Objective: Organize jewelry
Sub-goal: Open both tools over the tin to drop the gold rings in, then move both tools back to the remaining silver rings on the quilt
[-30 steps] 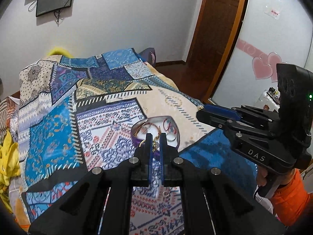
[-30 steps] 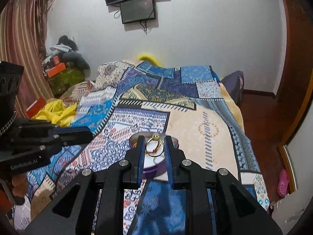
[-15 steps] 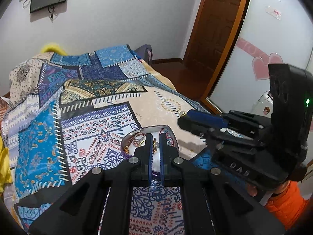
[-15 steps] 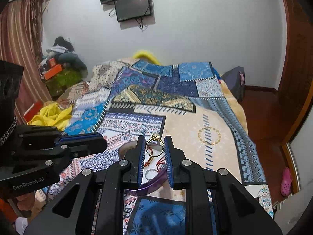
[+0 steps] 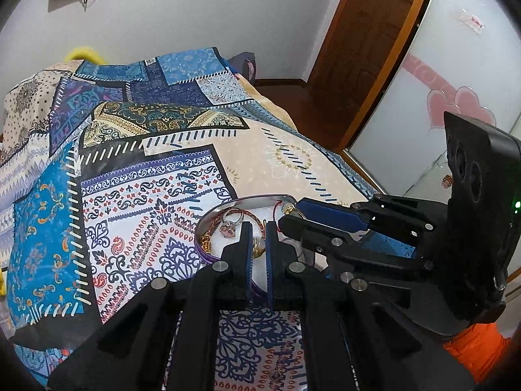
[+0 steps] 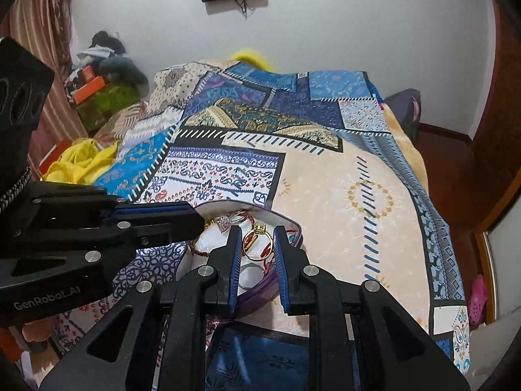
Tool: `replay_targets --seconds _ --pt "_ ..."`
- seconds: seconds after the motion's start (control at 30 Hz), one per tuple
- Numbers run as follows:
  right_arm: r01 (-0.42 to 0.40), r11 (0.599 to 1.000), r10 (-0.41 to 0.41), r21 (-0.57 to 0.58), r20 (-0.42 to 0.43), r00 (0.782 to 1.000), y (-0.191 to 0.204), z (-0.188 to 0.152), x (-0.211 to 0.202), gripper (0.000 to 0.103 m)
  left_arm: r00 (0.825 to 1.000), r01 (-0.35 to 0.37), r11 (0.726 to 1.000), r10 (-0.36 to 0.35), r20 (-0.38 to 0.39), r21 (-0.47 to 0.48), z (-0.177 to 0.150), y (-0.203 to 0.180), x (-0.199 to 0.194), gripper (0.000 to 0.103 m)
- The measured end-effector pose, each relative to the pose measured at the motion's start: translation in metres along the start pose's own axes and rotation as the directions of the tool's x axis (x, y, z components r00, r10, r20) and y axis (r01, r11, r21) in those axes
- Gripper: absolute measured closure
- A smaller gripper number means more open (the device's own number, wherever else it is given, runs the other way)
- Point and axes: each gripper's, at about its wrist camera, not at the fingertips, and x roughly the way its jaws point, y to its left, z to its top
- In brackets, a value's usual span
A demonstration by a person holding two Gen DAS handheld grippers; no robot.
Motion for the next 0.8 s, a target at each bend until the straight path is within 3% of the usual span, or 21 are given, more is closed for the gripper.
replay_targets --seconds 0.33,0.43,0.6,0.7,0.8 --pt "-0.002 0.999 0.001 -0.040 -0.023 1.000 0.009 -0.003 0.001 0.085 0.997 -0.063 0.998 0.062 0.040 0.019 -0.001 -0.001 -0.019 0.094" --pt "0.008 0.999 -0.009 -0.053 -0.030 1.000 0.012 -0.003 -0.001 0.080 0.996 -0.079 0.996 0.077 0.052 0.030 -0.003 -0.003 -0.027 0.091" --pt "0.034 0.997 -0.034 -0.073 -0.004 0.999 0.019 -0.005 -0.015 0.069 0.991 -0.116 0.992 0.112 0.080 0.048 -0.008 -0.006 -0.044 0.078" --pt "0.036 0.996 -0.036 -0.077 0.006 0.999 0.022 -0.006 -0.024 0.068 0.990 -0.109 0.993 0.105 0.092 0.041 -0.011 -0.006 -0.055 0.070" --pt "0.046 0.996 -0.045 -0.079 0.015 0.999 0.027 -0.008 -0.031 0.067 0.989 -0.103 0.994 0.099 0.105 0.031 -0.015 -0.007 -0.066 0.067"
